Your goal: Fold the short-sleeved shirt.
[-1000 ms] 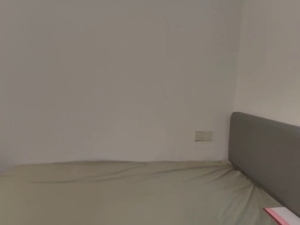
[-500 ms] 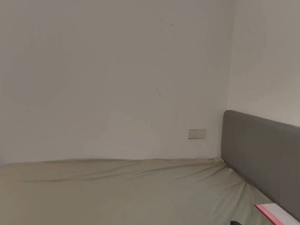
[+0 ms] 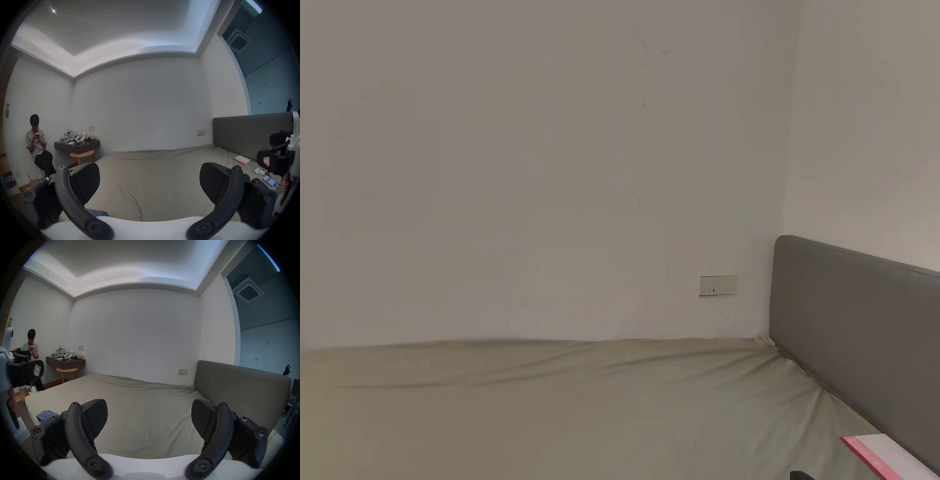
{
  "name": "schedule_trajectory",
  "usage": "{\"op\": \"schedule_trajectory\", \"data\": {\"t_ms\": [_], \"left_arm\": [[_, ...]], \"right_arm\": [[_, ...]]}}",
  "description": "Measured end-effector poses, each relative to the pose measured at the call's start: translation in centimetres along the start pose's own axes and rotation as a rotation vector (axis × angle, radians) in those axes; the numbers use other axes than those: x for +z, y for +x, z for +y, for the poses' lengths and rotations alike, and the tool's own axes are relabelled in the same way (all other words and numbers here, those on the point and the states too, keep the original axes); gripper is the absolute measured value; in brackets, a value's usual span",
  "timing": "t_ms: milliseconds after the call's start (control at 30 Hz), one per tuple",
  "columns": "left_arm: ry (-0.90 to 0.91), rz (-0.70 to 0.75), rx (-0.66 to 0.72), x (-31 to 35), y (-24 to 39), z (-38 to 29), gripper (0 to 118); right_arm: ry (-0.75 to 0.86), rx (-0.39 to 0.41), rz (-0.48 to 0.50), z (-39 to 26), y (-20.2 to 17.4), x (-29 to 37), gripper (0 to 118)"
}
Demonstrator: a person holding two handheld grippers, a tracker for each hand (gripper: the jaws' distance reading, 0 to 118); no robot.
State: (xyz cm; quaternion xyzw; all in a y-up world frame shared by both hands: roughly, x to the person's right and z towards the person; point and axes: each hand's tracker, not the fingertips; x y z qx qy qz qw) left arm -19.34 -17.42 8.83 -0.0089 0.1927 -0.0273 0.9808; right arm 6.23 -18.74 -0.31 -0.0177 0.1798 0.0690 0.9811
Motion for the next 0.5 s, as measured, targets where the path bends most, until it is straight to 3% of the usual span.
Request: {"op": "schedule_trajectory", "data": {"t_ms": [133,500], "left_arm": [[-0.116,0.067,0.038,-0.16,-0.02,-0.14,118],[-0.100,0.044,0.016,-0.30,-0.56,-0.27,118]], "right_arm": [[-0.005,0.007,-0.004,-0.12,0.04,-0.03,108],[-0.016,0.002,-0.013,-0.32,0.11,-0.16,108]]}}
